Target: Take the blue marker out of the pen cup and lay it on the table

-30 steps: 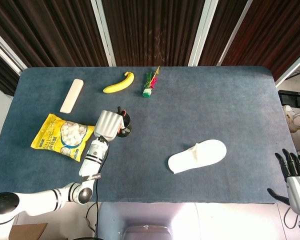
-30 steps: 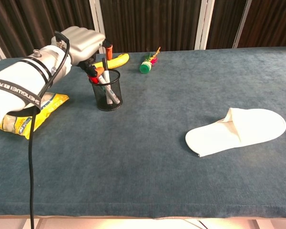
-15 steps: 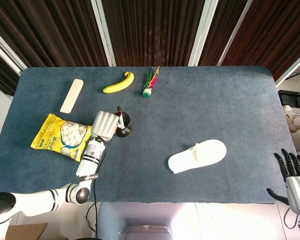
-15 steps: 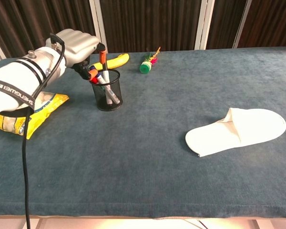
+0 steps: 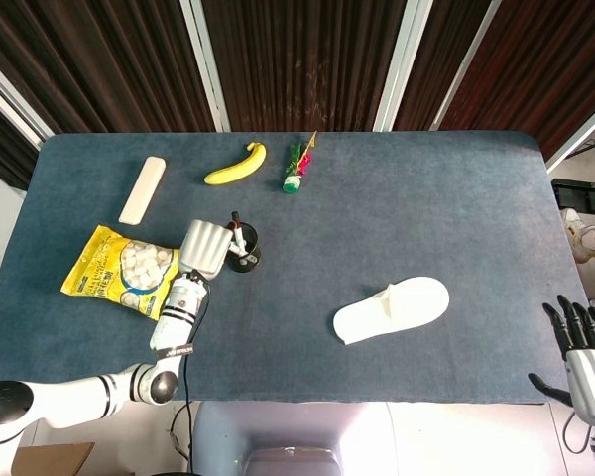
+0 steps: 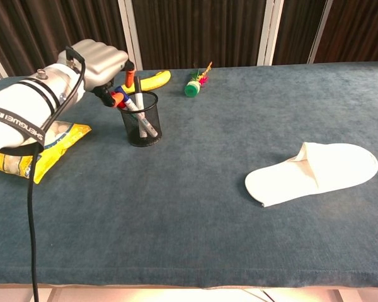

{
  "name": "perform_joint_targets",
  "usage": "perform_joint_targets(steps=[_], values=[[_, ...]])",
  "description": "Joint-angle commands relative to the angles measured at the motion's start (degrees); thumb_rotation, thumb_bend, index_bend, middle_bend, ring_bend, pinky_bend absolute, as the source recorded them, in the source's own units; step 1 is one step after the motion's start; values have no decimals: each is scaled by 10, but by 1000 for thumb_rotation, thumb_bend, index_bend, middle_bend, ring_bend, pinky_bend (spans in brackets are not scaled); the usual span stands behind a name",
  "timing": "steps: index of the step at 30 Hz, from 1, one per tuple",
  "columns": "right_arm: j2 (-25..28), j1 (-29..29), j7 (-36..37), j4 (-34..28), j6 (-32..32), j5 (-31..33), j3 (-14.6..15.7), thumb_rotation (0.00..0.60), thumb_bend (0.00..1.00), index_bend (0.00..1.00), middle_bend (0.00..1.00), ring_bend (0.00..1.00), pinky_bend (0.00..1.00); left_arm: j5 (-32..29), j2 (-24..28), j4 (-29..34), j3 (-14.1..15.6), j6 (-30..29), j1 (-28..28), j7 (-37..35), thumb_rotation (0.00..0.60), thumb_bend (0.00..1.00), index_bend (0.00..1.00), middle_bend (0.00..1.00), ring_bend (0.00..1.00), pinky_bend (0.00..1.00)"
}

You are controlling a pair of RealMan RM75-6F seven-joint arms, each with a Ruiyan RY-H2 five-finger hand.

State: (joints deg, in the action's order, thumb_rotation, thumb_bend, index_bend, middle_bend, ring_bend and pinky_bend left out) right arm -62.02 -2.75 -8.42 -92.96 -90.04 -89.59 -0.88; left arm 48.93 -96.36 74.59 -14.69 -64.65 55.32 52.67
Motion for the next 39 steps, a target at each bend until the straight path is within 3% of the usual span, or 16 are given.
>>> perform_joint_targets(steps=[1,22,30,39], values=[[0,0,0,0,0,0,0,600,236,182,105,62,168,-1,-1,-1,2,-2,0,4,600,399,432,1000,1000,1000],[-1,1,2,3,-1,-2,0,600,235,182,105,61,168,11,0,-2,8,-6,-3,-2,600,402,590,1000,1000,1000],[-1,2,2,4,0,-3,1,600,236,182,105,62,168,71,38,50,13,-25,-28,-74,600,405,715,1000,1000,1000],[-2,2,1,4,1,-5,3,600,235,182,105,61,167,125,109,153,10,-36,-62,-166,600,405,763,1000,1000,1000]])
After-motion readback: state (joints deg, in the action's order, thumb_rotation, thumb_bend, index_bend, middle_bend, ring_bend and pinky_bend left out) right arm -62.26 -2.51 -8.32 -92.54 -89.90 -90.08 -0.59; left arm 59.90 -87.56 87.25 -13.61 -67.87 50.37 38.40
